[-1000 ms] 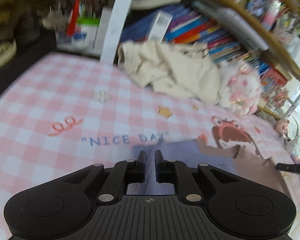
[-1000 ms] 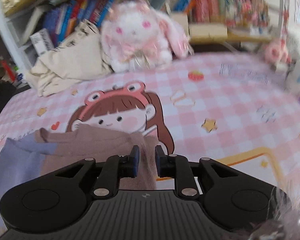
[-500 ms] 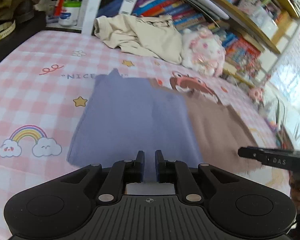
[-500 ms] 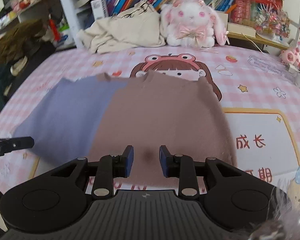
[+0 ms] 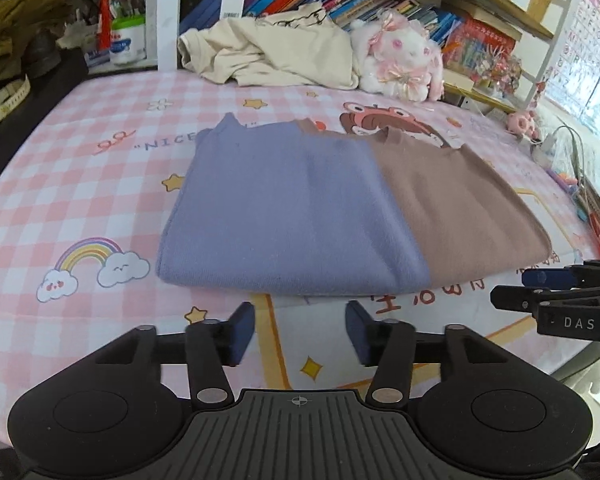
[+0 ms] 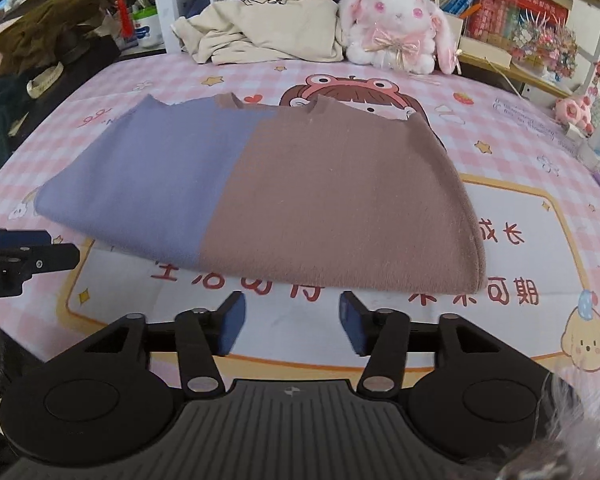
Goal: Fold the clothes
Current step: 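Move both grippers to the lavender edge of the folded sweater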
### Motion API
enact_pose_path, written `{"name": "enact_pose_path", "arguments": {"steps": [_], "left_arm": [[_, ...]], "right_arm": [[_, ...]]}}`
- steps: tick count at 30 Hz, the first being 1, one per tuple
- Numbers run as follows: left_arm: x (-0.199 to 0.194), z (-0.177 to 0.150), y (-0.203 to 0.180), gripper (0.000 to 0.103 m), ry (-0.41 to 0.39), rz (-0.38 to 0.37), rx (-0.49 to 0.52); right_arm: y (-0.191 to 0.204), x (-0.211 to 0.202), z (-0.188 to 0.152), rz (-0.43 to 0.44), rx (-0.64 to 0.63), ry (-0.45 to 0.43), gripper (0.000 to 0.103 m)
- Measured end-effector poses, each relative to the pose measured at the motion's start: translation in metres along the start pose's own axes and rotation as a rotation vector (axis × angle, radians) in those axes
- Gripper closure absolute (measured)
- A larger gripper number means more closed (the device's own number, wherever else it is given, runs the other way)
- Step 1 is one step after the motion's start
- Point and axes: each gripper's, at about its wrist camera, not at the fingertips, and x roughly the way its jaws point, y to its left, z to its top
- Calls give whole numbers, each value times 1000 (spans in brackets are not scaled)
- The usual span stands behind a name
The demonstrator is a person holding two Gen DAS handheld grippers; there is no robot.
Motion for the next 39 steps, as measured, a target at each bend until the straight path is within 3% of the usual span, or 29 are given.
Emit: {"name": "enact_pose_path", "arguments": {"steps": [2,6,12,24,28,34,39], "left_arm": [[-1,-2,0,32,-3,-3,-6],[1,-4,0,16,11,-19,-35],[-1,-3,-9,15,7,4,-47],[4,7,-68,8,17,159,-132],[5,12,-83,7,-10,199,-236],[5,1,-81,7,-46,227,-536],[2,-14,-69,7,-81,225,-793]], "right_arm": [[1,-4,-3,-9,-5,-2,40],[-3,-7,-7,-18,3,6,33],[-11,-5,-5,11,-20,7,30],[-55,2,16,155,-219,-46,22],[-79,4,25,208,-282,-77,21],[-109,8,34,274,-349,-127,21],[-121,12,32,311,-388,-119,21]]}}
